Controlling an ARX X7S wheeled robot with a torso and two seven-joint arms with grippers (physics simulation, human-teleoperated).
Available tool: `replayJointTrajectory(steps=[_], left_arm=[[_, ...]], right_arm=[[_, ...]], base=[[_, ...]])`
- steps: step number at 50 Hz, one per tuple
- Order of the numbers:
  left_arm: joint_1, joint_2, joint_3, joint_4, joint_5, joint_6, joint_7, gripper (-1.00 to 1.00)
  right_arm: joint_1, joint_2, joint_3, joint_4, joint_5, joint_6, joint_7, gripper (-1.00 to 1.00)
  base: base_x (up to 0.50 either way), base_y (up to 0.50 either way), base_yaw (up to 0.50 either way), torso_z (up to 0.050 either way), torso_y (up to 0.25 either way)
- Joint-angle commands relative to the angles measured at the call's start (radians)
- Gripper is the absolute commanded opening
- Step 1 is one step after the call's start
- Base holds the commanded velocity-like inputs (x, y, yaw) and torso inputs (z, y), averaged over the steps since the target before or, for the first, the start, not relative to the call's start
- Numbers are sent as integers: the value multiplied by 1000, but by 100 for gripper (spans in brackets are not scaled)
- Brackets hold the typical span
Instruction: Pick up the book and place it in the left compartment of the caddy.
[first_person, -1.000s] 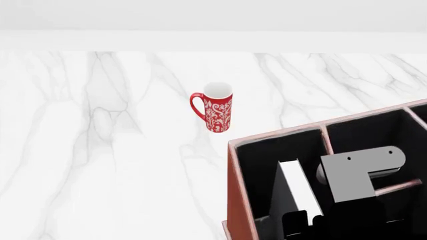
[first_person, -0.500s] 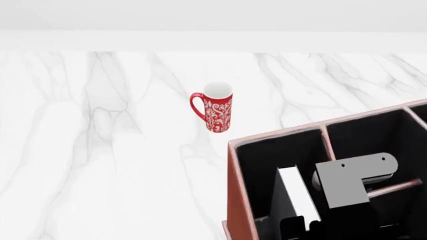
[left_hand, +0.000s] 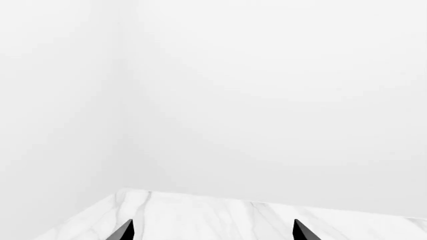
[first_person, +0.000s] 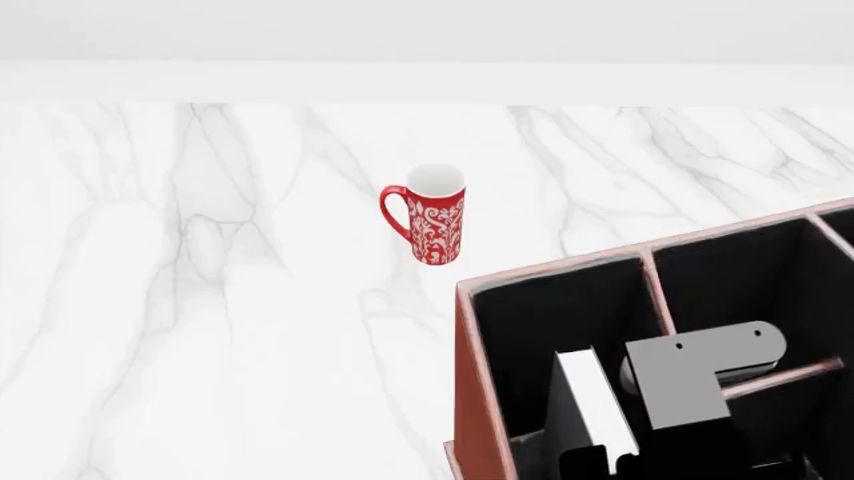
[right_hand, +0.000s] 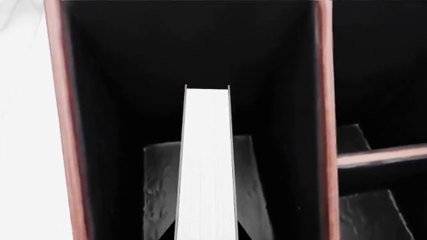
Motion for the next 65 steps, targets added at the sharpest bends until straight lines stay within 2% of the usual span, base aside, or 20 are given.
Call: replayJointTrajectory(steps=[1,57,58,65], left_arm=[[1,-2,1,1,-2,0,-2,100],[6,-9,4,1,-8,8,-8,100],[6,-9,4,1,-8,9,-8,100],[5,-10,4,0,-11,9,-9,100]], right_arm=[[10,-9,7,14,-66,-4,-32,-100],[-12,-22,-20,49,-112,-38,-63,-100],[-12,-21,-17,48,-106,-38,-61,100],[-8,-18,-19,39,-113,-39,-57,100]], base=[[0,0,0,0,0],[0,0,1,0,1],[0,0,0,0,0],[0,0,0,0,0]])
